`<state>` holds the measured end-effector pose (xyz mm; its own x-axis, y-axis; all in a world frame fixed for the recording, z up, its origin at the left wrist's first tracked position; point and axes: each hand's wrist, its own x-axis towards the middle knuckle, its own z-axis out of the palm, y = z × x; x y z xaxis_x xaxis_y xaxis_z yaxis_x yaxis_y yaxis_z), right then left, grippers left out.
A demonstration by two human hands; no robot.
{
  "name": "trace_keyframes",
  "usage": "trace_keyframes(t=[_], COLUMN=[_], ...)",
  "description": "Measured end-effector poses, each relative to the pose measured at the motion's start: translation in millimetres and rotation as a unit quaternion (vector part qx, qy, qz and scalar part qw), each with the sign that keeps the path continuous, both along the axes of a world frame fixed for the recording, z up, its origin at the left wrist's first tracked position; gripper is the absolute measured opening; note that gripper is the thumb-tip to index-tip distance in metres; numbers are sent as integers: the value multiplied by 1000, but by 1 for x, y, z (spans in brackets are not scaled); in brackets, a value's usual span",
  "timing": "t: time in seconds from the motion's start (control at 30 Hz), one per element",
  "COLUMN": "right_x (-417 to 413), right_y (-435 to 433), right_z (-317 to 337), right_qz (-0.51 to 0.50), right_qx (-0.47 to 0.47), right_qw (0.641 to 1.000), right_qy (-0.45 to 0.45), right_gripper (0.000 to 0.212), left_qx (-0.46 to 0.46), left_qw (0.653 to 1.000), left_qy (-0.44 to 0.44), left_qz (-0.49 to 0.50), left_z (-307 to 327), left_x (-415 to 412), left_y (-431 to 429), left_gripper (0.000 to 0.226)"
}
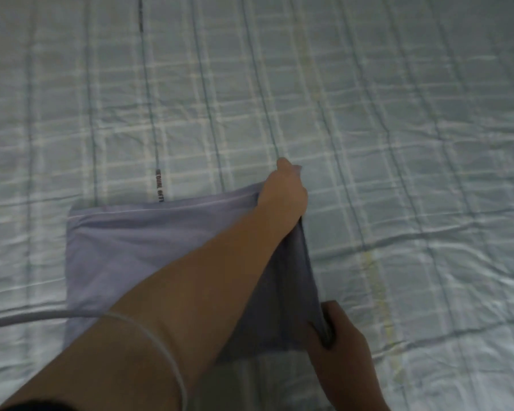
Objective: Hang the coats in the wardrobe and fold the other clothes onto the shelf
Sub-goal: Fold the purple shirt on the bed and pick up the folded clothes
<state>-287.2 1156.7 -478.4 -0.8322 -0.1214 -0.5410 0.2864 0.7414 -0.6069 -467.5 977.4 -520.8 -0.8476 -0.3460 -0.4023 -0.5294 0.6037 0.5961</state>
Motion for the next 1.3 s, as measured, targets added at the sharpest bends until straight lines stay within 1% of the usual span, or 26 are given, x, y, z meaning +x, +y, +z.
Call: trace_keyframes(t=[0.1,0.17,0.27,0.33,0.4,0.47,0.53,0.6,0.67,0.73,0.77,0.83,0.9,0.93,1.03,1.1,1.17,1.23,1.3], right_x=[16,33,69,97,126,150,172,188,195,200,201,201,196,191,165,147,134,128,127], right_y=[-41,-78,-137,-176,-213,-245,-273,-293,-303,-305,-304,-295,-280,-268,-229,-205,-185,-173,-169], right_z=[29,47,52,48,36,15,-14,-39,-56,-60,-60,-54,-49,-49,-48,-45,-48,-56,-61], right_qz=[55,90,165,228,283,309,335,353,378,399,405,412,412,400,315,251,194,145,102], right_qx=[-41,-75,-91,-103,-98,-79,-53,-38,-14,5,0,-14,-29,-31,-14,25,84,139,142], right_qw=[997,993,982,968,954,946,936,930,922,913,911,907,905,909,938,953,964,974,984], right_qy=[33,28,20,14,26,64,96,94,85,81,85,84,101,109,143,170,163,104,43], right_gripper=[27,27,28,41,46,41,30,33,41,46,49,58,56,51,28,24,29,36,48], left_qx=[55,78,131,142,149,125,105,97,126,126,126,150,174,174,172,179,158,118,114], left_qw=[995,987,973,969,966,968,969,966,956,957,957,943,926,924,926,925,927,935,933], left_qy=[79,128,174,173,157,128,88,46,48,51,59,73,77,70,33,13,-52,-108,-123], left_qz=[39,61,79,99,138,174,207,235,261,256,254,289,326,332,333,335,336,316,318], left_z=[30,50,74,78,69,46,18,-11,-31,-42,-46,-46,-45,-38,-30,-27,-22,-21,-21], left_x=[29,57,106,143,181,218,250,274,283,284,284,285,296,305,351,384,410,432,444], left_y=[-53,-98,-173,-222,-269,-306,-331,-345,-348,-345,-343,-341,-337,-331,-305,-285,-266,-247,-232], left_gripper=[21,22,11,11,12,15,9,12,17,19,24,44,66,72,72,65,41,30,28])
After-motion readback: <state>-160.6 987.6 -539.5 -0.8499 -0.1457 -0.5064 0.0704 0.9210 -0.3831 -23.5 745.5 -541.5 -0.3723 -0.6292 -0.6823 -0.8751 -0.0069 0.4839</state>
